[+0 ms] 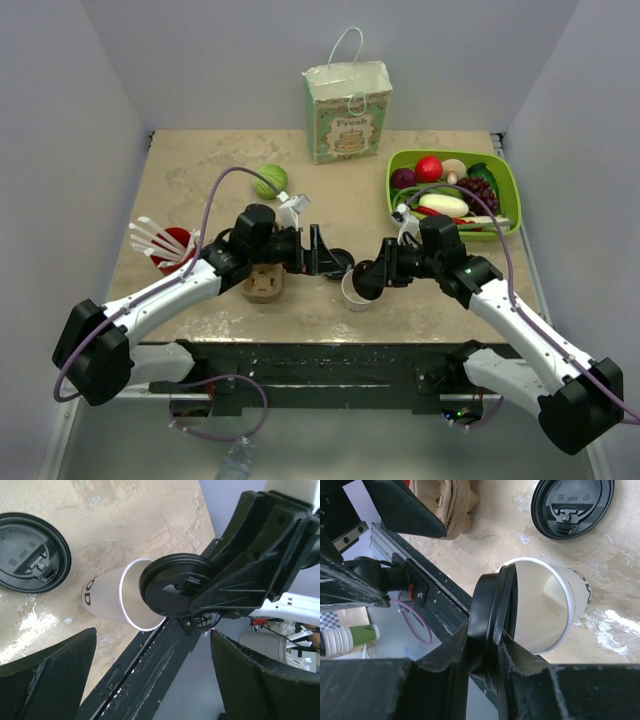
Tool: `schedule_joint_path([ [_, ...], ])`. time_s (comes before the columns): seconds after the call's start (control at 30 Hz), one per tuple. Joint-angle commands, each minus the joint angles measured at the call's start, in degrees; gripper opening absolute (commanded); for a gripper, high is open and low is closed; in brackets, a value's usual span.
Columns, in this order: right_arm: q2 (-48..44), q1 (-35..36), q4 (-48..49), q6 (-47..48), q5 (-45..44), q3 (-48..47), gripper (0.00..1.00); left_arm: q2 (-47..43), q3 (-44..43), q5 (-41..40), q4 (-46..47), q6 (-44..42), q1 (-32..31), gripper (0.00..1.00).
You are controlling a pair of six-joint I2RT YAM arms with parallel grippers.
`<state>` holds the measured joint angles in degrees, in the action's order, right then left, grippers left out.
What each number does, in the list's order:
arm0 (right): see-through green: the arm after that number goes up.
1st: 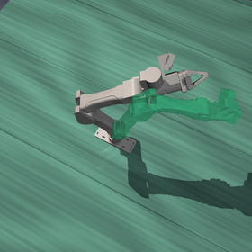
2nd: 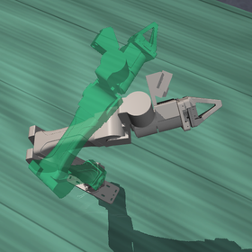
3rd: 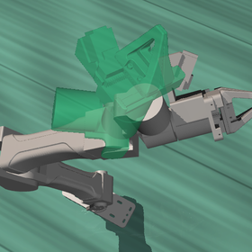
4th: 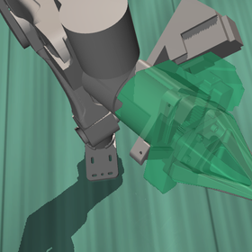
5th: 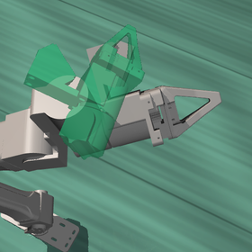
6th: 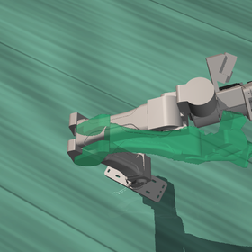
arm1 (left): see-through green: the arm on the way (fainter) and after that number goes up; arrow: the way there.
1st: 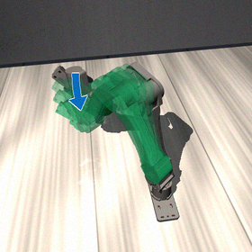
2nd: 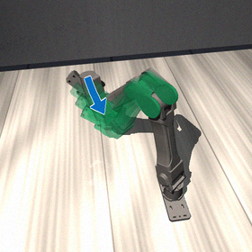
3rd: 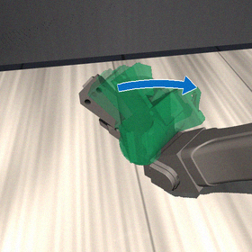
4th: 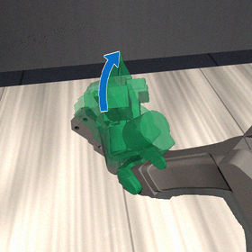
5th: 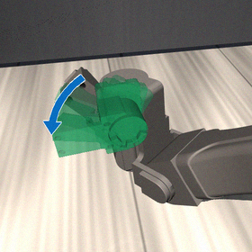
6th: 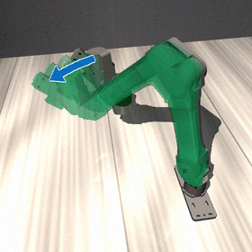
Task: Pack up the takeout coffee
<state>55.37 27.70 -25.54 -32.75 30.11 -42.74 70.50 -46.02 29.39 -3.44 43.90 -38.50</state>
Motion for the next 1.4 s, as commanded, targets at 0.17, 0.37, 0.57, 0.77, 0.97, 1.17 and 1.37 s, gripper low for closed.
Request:
schedule_joint_path([
  [0.17,-1.41,-0.19,5.41,-2.58,-0.66,1.78,0.28,4.11,-1.09,0.93,5.38,-1.97,-0.17,1.00],
  [0.37,1.57,-0.28,6.82,-1.97,-0.58,2.93,0.29,6.58,-1.88,2.34,6.25,-2.41,-0.52,0.99],
  [0.57,2.46,-0.28,4.71,-0.21,-2.42,1.61,0.32,7.63,-1.09,2.17,7.75,-2.32,-1.22,1.00],
  [0.77,2.46,-0.37,1.11,1.90,-5.94,-0.06,0.45,9.31,-2.32,2.08,6.00,-3.46,-2.28,1.00],
  [0.97,2.19,-0.37,-2.40,3.92,-9.10,-3.13,0.48,9.74,-3.20,1.90,4.33,-4.44,-2.81,1.00],
  [1.17,2.19,-0.37,-7.67,6.38,-13.93,-6.74,0.50,10.97,-4.87,2.08,3.53,-3.47,-4.39,1.00],
  [1.37,4.04,-0.37,-8.03,7.17,-13.40,-6.21,0.47,12.99,-7.15,1.02,-0.16,-3.91,-5.00,1.00],
])
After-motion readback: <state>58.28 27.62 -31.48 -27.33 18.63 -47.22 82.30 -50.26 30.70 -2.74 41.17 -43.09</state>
